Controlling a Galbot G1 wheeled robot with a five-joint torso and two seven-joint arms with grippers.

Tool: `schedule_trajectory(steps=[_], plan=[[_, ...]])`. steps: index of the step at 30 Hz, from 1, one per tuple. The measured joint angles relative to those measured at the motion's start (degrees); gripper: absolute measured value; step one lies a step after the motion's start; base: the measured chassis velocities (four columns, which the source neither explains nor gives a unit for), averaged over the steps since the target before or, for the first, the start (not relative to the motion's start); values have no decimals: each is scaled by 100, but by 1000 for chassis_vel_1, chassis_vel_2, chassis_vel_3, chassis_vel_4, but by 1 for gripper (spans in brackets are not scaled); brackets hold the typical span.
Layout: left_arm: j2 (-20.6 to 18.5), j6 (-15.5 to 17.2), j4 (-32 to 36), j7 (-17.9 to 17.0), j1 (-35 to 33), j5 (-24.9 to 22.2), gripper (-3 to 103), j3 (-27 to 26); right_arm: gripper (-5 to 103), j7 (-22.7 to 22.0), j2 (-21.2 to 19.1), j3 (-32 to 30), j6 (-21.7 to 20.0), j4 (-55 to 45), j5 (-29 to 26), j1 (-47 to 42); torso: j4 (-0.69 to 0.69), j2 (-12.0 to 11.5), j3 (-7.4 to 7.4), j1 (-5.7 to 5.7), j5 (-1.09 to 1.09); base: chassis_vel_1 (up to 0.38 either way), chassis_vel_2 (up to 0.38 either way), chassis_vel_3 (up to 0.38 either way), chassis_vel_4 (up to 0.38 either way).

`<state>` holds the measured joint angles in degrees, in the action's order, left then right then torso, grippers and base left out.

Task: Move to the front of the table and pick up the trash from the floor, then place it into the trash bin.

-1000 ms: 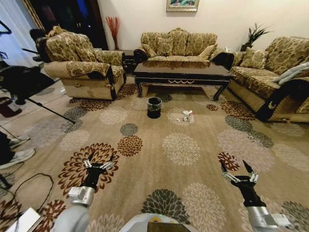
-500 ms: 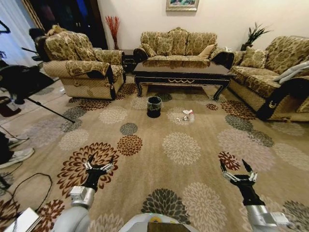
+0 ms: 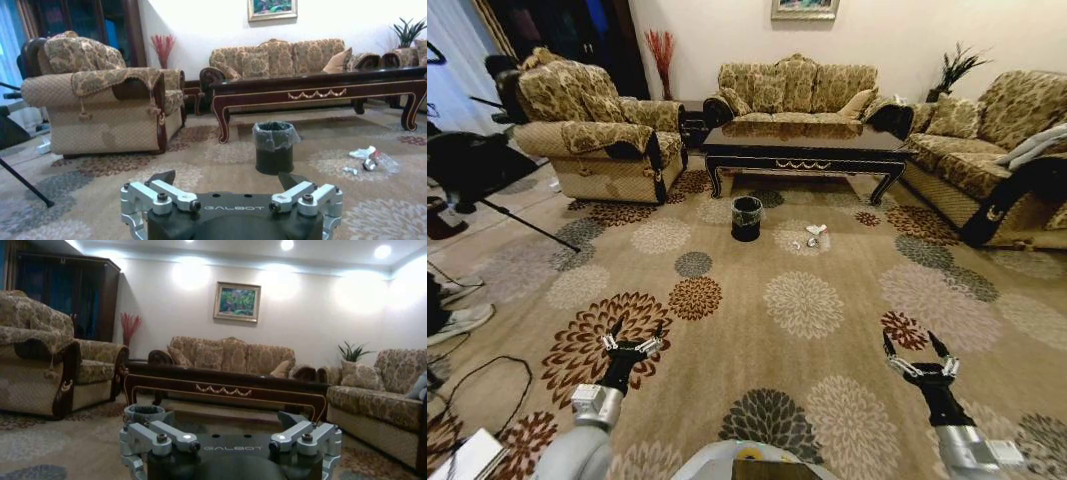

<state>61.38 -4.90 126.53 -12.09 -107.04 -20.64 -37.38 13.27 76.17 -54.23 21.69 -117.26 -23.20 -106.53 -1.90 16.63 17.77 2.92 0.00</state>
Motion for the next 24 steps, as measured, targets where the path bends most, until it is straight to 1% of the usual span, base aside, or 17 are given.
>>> schedule_trajectory(steps=[5,8,10,11,14,20,24], plan=[[-36,4,10,66,-33,-43,100,-23,100,0,42,-2,17,5,0,-26,0,-136,-94,-42,0,0,0,0,0],[-38,-8,10,71,-46,-44,100,-21,100,0,56,-2,23,5,-1,-39,0,-174,-119,-55,0,0,0,0,0],[-38,-34,9,86,-74,-44,100,-15,100,3,87,-3,35,2,-2,-59,0,-249,-169,-84,0,0,0,0,0],[-38,-34,9,86,-74,-44,100,-15,100,3,87,-3,35,2,-2,-59,0,-249,-169,-84,0,0,0,0,0],[-51,-52,9,101,-107,-48,100,-15,100,26,101,-3,39,-1,-23,-69,0,-344,-240,-104,0,0,0,0,0],[-58,-73,14,114,-125,-48,100,-22,100,32,107,-3,36,-20,-42,-75,0,-454,-316,-141,0,0,0,0,0],[-42,-129,22,117,-123,-49,100,-13,100,69,107,-10,7,-38,-123,-118,0,-568,-397,-173,0,0,0,0,0]])
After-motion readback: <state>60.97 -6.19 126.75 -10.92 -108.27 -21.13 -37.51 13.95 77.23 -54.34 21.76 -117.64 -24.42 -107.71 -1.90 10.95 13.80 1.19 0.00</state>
